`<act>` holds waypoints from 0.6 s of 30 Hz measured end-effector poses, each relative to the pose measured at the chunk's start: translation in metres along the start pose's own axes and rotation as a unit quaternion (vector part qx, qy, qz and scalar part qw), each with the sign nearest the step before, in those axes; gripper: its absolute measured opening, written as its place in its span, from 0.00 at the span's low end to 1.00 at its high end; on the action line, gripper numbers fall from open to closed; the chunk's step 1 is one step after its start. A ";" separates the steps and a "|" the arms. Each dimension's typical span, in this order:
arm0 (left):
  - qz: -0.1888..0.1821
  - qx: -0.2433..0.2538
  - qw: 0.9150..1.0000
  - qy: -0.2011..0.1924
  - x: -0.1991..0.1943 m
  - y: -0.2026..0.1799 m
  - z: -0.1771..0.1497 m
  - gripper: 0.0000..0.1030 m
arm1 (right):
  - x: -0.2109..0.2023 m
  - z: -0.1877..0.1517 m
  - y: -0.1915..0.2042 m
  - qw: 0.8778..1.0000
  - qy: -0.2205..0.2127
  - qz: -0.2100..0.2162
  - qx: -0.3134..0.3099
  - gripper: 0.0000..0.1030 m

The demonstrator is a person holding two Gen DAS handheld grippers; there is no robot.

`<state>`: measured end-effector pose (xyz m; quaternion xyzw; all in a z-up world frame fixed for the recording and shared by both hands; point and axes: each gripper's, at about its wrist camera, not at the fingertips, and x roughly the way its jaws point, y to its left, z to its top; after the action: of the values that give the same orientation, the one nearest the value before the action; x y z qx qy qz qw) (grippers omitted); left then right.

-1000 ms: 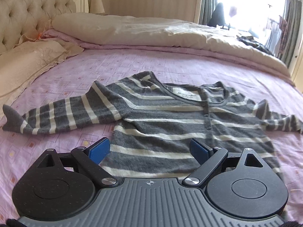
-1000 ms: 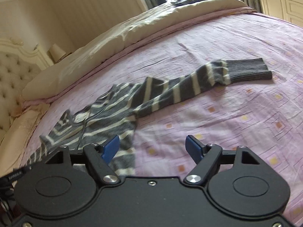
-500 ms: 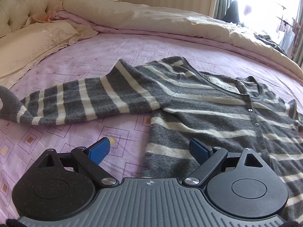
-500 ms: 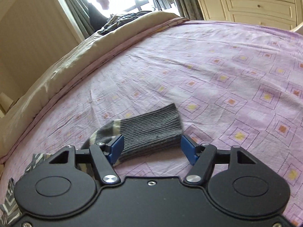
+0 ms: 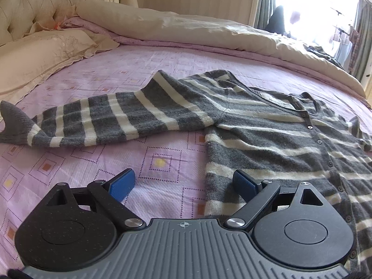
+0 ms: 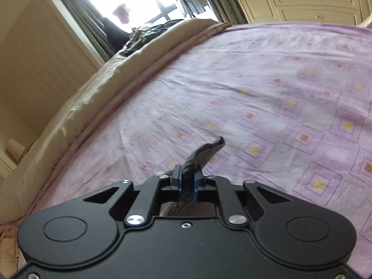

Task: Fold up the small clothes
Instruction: 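Grasp the grey sleeve cuff with the right gripper, then carry the sleeve across the cardigan body and open the right gripper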

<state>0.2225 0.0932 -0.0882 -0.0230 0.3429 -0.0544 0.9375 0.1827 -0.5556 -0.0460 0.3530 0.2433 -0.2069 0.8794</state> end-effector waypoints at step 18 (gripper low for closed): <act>-0.003 -0.009 1.000 -0.022 -0.002 0.002 -0.008 0.90 | -0.023 -0.121 0.350 0.926 0.069 0.277 -0.248 0.16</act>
<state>0.2159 0.0955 -0.0926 -0.0336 0.3230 -0.0531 0.9443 0.3182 -0.2309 0.0726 0.1908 0.2397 0.1363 0.9421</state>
